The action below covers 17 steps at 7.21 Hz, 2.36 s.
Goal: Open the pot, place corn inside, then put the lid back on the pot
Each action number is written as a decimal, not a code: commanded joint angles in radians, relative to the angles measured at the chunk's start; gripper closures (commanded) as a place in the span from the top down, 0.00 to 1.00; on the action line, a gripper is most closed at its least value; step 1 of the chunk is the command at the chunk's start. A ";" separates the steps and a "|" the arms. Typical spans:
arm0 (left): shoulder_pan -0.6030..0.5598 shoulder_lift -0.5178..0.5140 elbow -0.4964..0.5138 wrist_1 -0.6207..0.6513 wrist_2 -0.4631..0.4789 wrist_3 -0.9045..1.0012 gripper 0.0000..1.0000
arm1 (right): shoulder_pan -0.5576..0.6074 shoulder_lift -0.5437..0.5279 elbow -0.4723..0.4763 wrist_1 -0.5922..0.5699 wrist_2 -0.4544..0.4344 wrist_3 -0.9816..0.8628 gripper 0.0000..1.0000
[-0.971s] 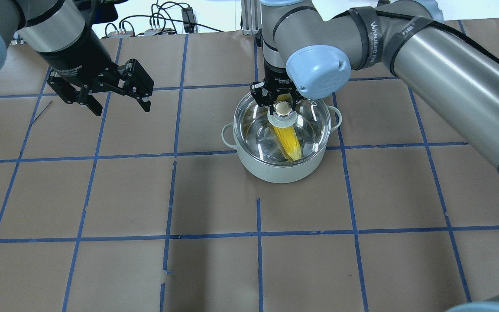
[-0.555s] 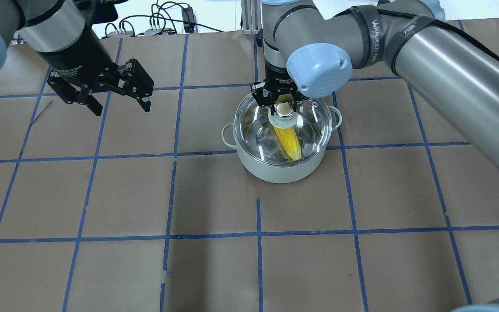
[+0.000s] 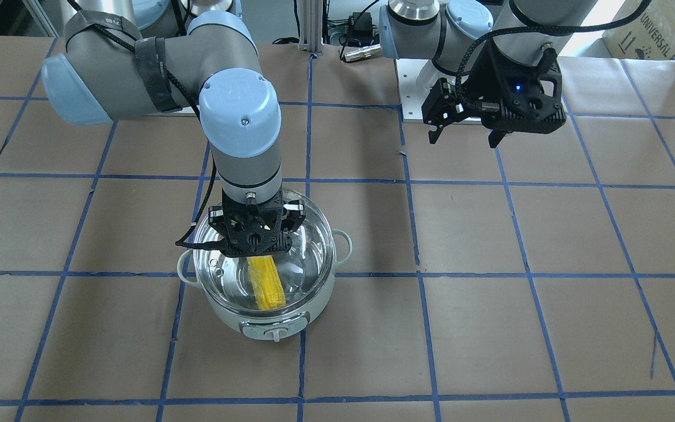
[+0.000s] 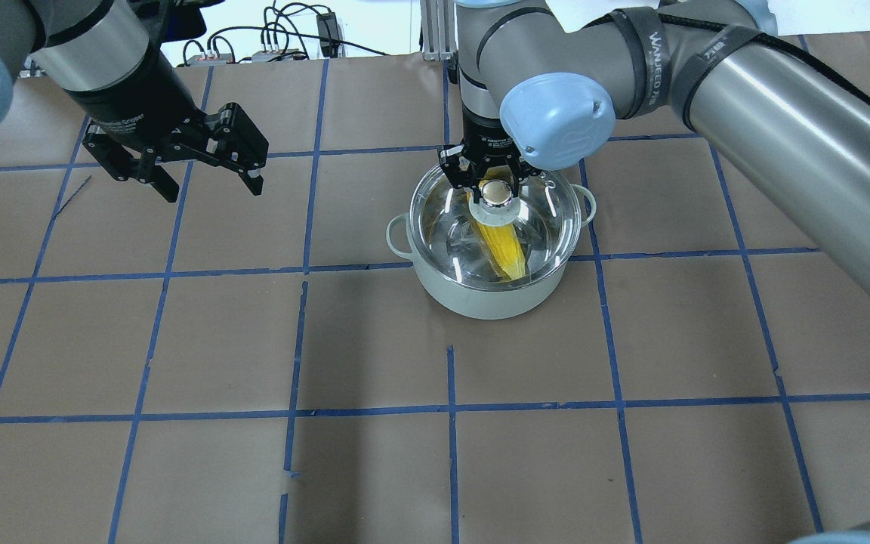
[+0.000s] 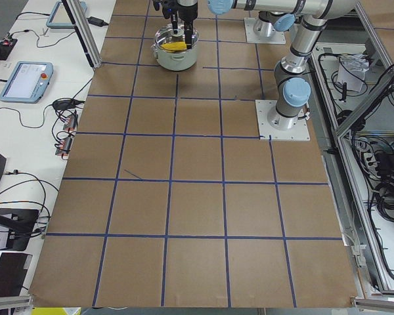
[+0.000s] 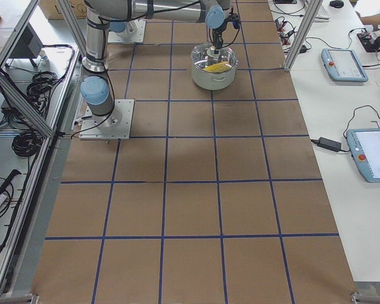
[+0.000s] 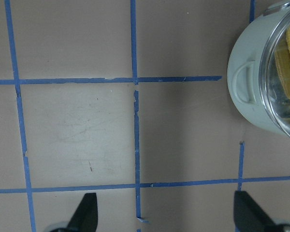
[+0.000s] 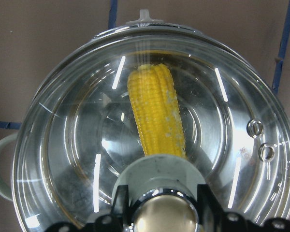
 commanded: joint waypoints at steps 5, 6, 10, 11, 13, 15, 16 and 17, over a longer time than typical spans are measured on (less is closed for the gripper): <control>0.000 0.000 0.000 0.000 0.000 0.000 1.00 | -0.003 0.004 -0.004 0.000 0.000 0.002 0.26; 0.000 -0.002 0.000 0.000 0.000 0.000 1.00 | -0.003 0.005 -0.003 0.000 0.001 0.002 0.40; 0.000 -0.003 0.000 0.000 0.000 0.000 1.00 | -0.003 0.005 -0.008 -0.004 0.001 0.002 0.62; 0.000 -0.003 0.000 0.002 0.000 0.000 1.00 | -0.003 0.005 -0.015 -0.004 0.001 0.002 0.73; 0.000 -0.003 0.000 0.002 0.000 0.000 1.00 | -0.003 0.005 -0.026 0.020 0.001 0.002 0.82; 0.000 -0.003 0.000 0.000 0.000 0.000 1.00 | -0.009 -0.001 -0.059 0.068 0.006 -0.003 0.88; 0.000 -0.003 0.000 0.002 0.000 0.000 1.00 | -0.032 -0.002 -0.089 0.071 0.004 -0.009 1.00; 0.000 -0.003 0.000 0.000 0.000 0.000 1.00 | -0.067 -0.016 -0.095 0.068 0.001 -0.017 1.00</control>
